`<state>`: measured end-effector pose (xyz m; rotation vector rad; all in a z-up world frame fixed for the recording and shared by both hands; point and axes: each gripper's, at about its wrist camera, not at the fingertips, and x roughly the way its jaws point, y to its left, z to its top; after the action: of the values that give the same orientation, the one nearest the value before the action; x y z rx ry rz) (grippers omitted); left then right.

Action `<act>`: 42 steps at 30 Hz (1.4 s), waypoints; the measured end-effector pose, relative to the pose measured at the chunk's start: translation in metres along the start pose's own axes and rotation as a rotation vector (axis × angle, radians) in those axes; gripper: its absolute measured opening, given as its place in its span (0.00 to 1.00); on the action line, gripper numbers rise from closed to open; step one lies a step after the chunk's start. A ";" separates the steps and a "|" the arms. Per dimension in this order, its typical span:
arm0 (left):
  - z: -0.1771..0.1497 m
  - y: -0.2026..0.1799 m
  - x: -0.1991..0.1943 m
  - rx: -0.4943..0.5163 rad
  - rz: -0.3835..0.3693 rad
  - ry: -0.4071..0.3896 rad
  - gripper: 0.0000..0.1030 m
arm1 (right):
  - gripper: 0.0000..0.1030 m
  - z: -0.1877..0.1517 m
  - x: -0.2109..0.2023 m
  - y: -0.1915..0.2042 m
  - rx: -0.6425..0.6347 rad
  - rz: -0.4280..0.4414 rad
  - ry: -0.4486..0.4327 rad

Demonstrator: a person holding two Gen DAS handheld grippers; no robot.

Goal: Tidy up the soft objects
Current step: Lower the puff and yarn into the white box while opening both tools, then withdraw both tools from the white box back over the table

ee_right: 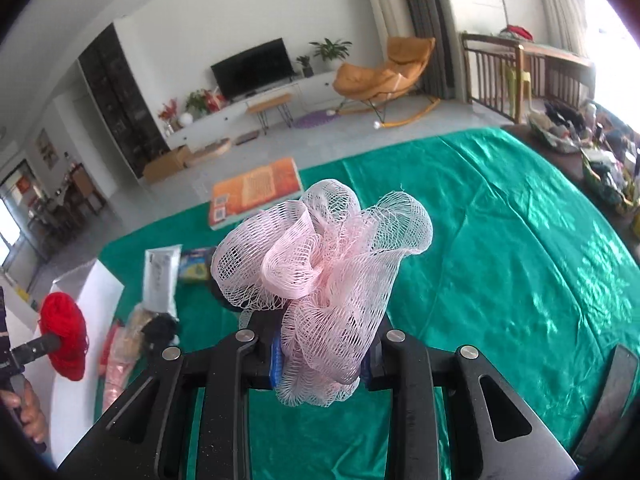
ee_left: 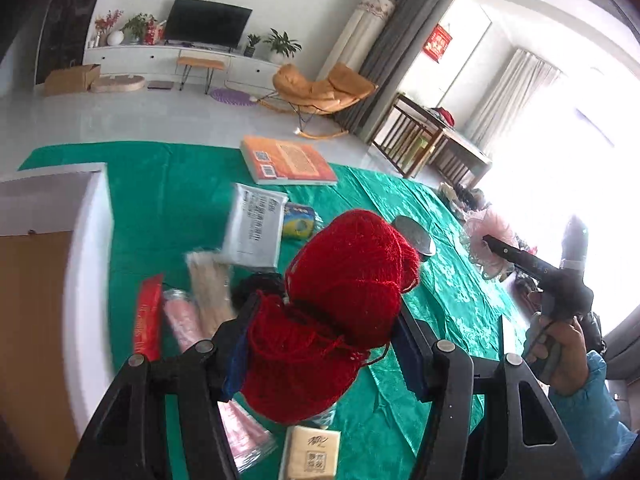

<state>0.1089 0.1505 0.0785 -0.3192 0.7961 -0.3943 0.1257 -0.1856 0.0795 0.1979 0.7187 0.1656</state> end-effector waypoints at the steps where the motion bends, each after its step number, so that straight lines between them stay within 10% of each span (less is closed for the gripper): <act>1: -0.001 0.010 -0.017 -0.009 0.030 -0.016 0.59 | 0.30 0.002 -0.002 0.024 -0.032 0.041 0.007; 9: -0.044 0.110 -0.135 -0.138 0.423 -0.098 0.66 | 0.31 -0.048 -0.004 0.262 -0.214 0.572 0.182; 11: -0.058 0.129 -0.150 -0.182 0.542 -0.113 0.89 | 0.34 -0.064 0.001 0.310 -0.230 0.678 0.247; 14: -0.076 0.150 -0.162 -0.248 0.632 -0.137 0.99 | 0.80 -0.080 0.012 0.351 -0.262 0.777 0.314; 21: -0.086 0.130 -0.137 -0.275 0.492 -0.157 0.99 | 0.80 -0.094 0.018 0.287 -0.271 0.557 0.211; 29: -0.107 -0.015 -0.075 0.023 0.159 -0.085 1.00 | 0.79 -0.175 0.041 0.075 -0.147 -0.057 0.132; 34: -0.125 -0.065 -0.046 0.089 0.073 0.000 1.00 | 0.80 -0.209 0.018 0.042 -0.075 0.033 0.121; 42: -0.112 -0.057 -0.097 0.061 0.125 -0.134 1.00 | 0.80 -0.235 0.021 0.158 -0.367 0.305 0.245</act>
<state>-0.0487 0.1303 0.0894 -0.2350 0.6678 -0.2758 -0.0285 0.0004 -0.0694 -0.0672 0.8852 0.6156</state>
